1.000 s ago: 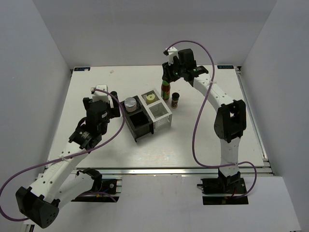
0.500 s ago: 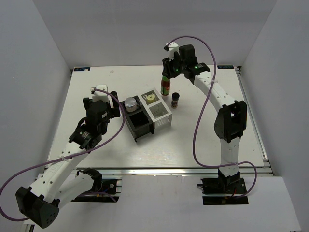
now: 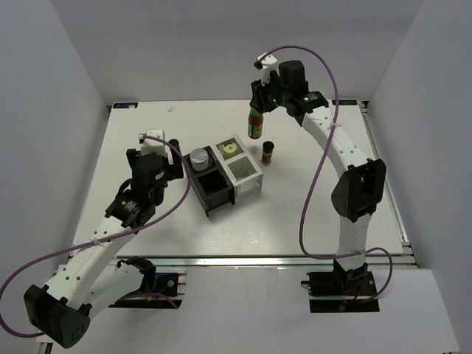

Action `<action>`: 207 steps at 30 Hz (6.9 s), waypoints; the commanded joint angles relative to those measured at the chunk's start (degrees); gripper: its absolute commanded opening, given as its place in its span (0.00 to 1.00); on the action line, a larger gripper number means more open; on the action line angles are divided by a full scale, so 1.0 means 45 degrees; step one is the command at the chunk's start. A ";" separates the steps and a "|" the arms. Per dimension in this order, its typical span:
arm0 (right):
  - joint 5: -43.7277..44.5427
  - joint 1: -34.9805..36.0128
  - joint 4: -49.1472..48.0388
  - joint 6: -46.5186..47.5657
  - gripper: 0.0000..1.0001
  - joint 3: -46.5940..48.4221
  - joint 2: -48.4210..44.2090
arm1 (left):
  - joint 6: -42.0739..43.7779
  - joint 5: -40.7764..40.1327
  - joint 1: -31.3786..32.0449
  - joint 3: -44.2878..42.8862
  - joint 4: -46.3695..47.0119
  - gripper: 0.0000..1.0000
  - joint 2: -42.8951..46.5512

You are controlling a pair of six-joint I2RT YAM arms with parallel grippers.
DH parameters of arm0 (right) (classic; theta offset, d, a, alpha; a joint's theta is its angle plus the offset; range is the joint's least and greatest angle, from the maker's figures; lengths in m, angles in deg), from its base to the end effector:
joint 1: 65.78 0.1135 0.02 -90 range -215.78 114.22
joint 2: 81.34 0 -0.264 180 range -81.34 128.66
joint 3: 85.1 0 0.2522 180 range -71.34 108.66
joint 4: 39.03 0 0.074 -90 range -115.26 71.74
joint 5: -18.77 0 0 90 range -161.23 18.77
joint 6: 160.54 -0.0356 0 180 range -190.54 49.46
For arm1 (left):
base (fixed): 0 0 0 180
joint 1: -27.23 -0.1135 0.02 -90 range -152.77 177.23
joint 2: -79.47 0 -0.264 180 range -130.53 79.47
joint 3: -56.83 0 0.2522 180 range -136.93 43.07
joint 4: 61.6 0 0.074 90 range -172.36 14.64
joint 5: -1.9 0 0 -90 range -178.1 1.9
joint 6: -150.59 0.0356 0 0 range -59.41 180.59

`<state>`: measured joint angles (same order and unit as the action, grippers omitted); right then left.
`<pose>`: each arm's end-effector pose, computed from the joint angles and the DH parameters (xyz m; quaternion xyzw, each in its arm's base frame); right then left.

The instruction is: Organize the condiment bottles

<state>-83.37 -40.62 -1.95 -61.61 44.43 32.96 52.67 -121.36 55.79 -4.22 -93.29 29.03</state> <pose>0.4249 0.2079 0.3799 -0.2981 0.7701 0.1654 0.5392 0.1820 -0.0768 0.3261 -0.0178 0.8063 0.0544 0.5888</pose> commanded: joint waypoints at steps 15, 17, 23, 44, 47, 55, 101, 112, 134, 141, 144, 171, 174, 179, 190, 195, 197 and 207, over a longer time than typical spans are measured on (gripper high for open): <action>-0.1207 0.0032 -0.1255 -0.0460 0.00 0.0935 -0.3034 | 0.0081 -0.0169 -0.0057 0.0079 0.0157 0.98 0.0173; -0.1538 0.0051 -0.1235 -0.0675 0.00 0.0605 -0.3270 | 0.0081 -0.0149 -0.0057 0.0098 0.0157 0.98 0.0173; -0.2378 0.0363 -0.1040 -0.1104 0.00 -0.0411 -0.4266 | 0.0061 -0.0091 -0.0057 0.0079 0.0157 0.98 0.0153; -0.2321 0.2122 -0.1274 -0.0988 0.00 -0.3225 -0.4853 | 0.0081 -0.0129 -0.0057 0.0118 0.0177 0.98 0.0192; -0.2341 0.2122 -0.1273 -0.0969 0.00 -0.3342 -0.4873 | 0.0081 -0.0129 -0.0057 0.0118 0.0177 0.98 0.0212; -0.2380 0.2161 -0.1274 -0.0891 0.00 -0.3829 -0.5127 | 0.0100 -0.0110 -0.0057 0.0098 0.0177 0.98 0.0192; -0.5063 -0.0647 -0.1745 0.0181 0.87 -0.7599 -0.8563 | -0.0523 0.1017 -0.0953 -0.0642 -0.0038 0.85 -0.1075; -0.9137 -0.2116 -0.1584 0.1025 0.70 -1.1406 -1.0496 | -0.1657 0.4323 -0.3942 -0.5523 -0.2360 0.83 -0.6288; -0.9490 -0.2624 -0.2016 0.0809 0.74 -1.2484 -1.0850 | -0.1521 0.5280 -0.4354 -1.0252 -0.4588 0.85 -1.2678; -0.9372 -0.2624 -0.2016 0.0828 0.74 -1.2522 -1.0732 | -0.1462 0.5397 -0.4510 -1.0683 -0.4687 0.75 -1.3538; -0.9392 -0.2644 -0.2016 0.0887 0.74 -1.2522 -1.0654 | -0.1462 0.5476 -0.4549 -1.0683 -0.4589 0.68 -1.3675; -0.9353 -0.2644 -0.1782 0.1180 0.71 -1.2503 -1.0146 | -0.1403 0.4674 -0.4549 -0.8790 -0.4998 0.00 -0.7135; -0.9333 -0.2644 -0.1762 0.1180 0.71 -1.2483 -1.0166 | -0.1636 0.5278 -0.4530 -0.8399 -0.5427 0.00 -0.5924; -0.9236 -0.2644 -0.1743 0.1199 0.71 -1.2483 -1.0185 | -0.1969 0.6353 -0.4296 -0.7929 -0.5955 0.00 -0.4204; -0.9255 -0.2742 -0.1743 0.1180 0.71 -1.2483 -1.0283 | -0.2457 0.8130 -0.2246 -0.9081 -0.7693 0.00 -0.3382; -0.9235 -0.2839 -0.1743 0.1161 0.70 -1.2464 -1.0263 | -0.2673 0.8094 -0.1095 -0.8888 -0.7793 0.00 -0.3674; -0.9255 -0.2897 -0.1743 0.1141 0.70 -1.2445 -1.0263 | -0.2692 0.7822 -0.0781 -0.8731 -0.7773 0.00 -0.3830; -0.9411 -0.3152 -0.1723 0.1160 0.70 -1.2483 -1.0205 | -0.2810 0.5186 0.1836 -0.8652 -0.7792 0.00 -0.5607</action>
<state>-124.35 -54.43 -8.90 -56.78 -12.01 -12.70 40.47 -92.81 62.33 -42.87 -128.33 4.97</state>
